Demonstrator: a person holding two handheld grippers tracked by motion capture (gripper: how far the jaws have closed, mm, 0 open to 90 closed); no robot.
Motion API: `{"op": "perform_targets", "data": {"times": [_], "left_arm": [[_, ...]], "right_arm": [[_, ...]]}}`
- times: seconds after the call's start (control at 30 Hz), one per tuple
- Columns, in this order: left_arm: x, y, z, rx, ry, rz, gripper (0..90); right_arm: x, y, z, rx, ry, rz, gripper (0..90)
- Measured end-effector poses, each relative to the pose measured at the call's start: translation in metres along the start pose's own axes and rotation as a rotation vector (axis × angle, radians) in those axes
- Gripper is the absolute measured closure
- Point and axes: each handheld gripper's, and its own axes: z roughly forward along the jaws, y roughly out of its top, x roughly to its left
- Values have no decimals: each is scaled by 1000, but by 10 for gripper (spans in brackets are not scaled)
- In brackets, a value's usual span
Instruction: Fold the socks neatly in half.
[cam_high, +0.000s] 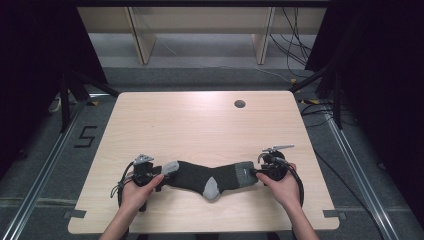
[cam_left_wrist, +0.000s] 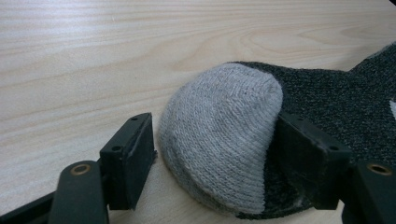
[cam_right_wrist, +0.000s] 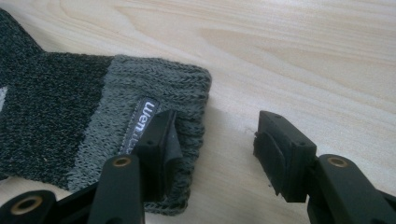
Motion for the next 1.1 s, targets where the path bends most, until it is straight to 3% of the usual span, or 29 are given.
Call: {"op": "perform_targets", "data": {"times": [0.3,0.37,0.47,0.6,0.63,0.67,0.7,0.77,0.8,0.87,1.0,1.03,1.1], "left_arm": [[2,-1,2,-11,-21,1,450],[1,0,2,-4,-21,-7,498],[2,0,1,9,-46,-33,562],[1,1,-1,9,-63,-18,637],[0,1,-1,6,-63,-12,643],[0,2,-2,8,-64,-7,647],[-1,2,-3,2,-59,-10,649],[1,2,-4,-2,-70,-13,650],[1,2,-5,-12,-73,-22,650],[2,4,-8,-18,-72,-24,649],[0,10,-13,-44,-80,-20,650],[0,11,-14,-47,-85,-19,650],[-2,15,-17,-58,-88,-24,651]], "right_arm": [[-3,-5,2,-2,19,-2,496],[-4,-7,3,-7,3,4,512],[0,-9,3,-14,41,22,556],[0,-6,4,-3,24,9,607],[0,-5,5,1,51,11,610],[0,-5,5,7,19,12,611],[0,-5,5,1,43,-4,611],[2,-4,4,9,-2,-4,609],[4,-4,4,11,28,11,608],[4,-4,5,10,32,13,607],[6,-4,5,-3,12,5,605],[7,-4,4,6,36,19,601],[9,-4,4,1,19,29,595]]}}
